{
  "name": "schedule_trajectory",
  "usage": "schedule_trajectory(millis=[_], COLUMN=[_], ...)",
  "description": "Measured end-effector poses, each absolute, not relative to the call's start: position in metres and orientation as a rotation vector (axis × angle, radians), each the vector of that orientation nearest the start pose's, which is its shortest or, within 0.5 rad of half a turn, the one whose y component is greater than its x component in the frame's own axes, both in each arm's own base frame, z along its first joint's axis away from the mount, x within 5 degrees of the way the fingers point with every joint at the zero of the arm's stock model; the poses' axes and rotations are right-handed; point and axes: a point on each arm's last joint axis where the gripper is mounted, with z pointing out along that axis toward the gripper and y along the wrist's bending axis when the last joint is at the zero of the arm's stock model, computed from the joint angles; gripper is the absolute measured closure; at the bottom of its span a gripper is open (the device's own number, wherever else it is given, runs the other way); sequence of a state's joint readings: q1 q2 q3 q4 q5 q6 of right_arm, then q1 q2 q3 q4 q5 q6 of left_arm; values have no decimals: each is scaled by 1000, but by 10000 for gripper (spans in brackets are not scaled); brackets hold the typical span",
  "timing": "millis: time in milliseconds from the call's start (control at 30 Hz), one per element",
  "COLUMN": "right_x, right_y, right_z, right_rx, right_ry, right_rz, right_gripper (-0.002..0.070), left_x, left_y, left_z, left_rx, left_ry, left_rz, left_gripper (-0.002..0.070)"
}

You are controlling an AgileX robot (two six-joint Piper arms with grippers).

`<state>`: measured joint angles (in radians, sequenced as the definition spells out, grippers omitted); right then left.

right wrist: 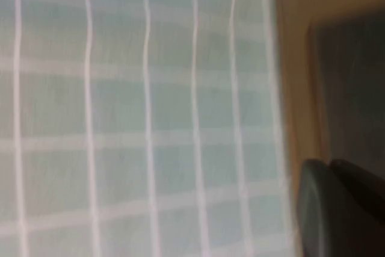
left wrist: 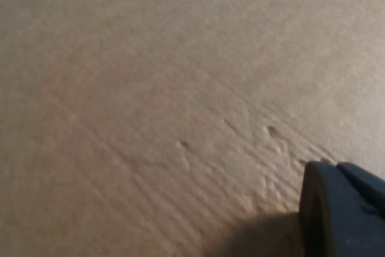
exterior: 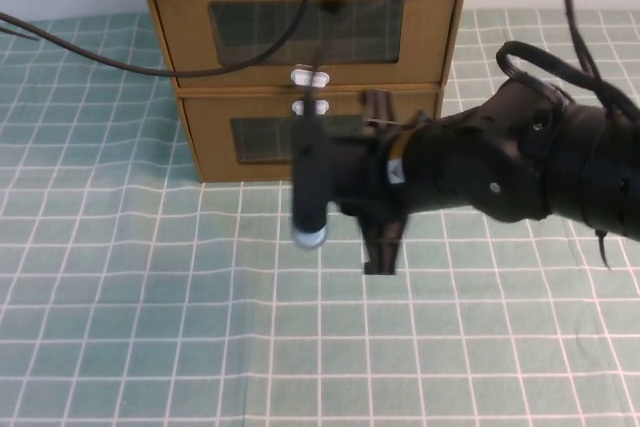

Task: Open the shoe box
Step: 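Pull the top drawer of the cardboard box fully open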

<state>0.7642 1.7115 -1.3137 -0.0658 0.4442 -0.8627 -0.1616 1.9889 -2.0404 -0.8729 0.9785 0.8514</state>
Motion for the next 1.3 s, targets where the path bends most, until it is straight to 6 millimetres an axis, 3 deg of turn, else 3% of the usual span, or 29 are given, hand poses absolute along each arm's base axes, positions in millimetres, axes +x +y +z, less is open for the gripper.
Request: schedule_trajectory(millis=[100,233,333,400,500,600,767,933,1200,1300], right_x=[296,319,330,333,326,312,303,305,316,323], right_y=[242,200,184,183,201,230,272,292,307,314], right_z=[272,276,295,314,338,342,307,274,259,256], right_rx=[-1623,-1303,-1057,-942,-927,-1020,-1175,-1317,-1440,-1437], right_ry=[1820,2042,1953,1812,1601,1488,1446,1427,1348,1340], right_rz=[-233,-596,-825,-875,-793,-640,-590,-554,-624,-635], right_gripper=[690,690,689,689,690,689,678,589,386,353], left_x=[437,437,437,437,437,437,436,436,436,436], left_y=[-130,-130,-130,-130,-130,-130,-130,-130,-130,-130], left_z=[381,381,381,381,381,381,380,381,381,381], left_rx=[803,800,798,796,797,797,796,781,776,775], left_ry=[1954,1956,1957,1958,1961,1961,1965,1972,1975,1977], left_rz=[-695,-697,-699,-700,-703,-703,-707,-717,-722,-724], left_gripper=[680,680,680,680,680,680,680,680,680,680])
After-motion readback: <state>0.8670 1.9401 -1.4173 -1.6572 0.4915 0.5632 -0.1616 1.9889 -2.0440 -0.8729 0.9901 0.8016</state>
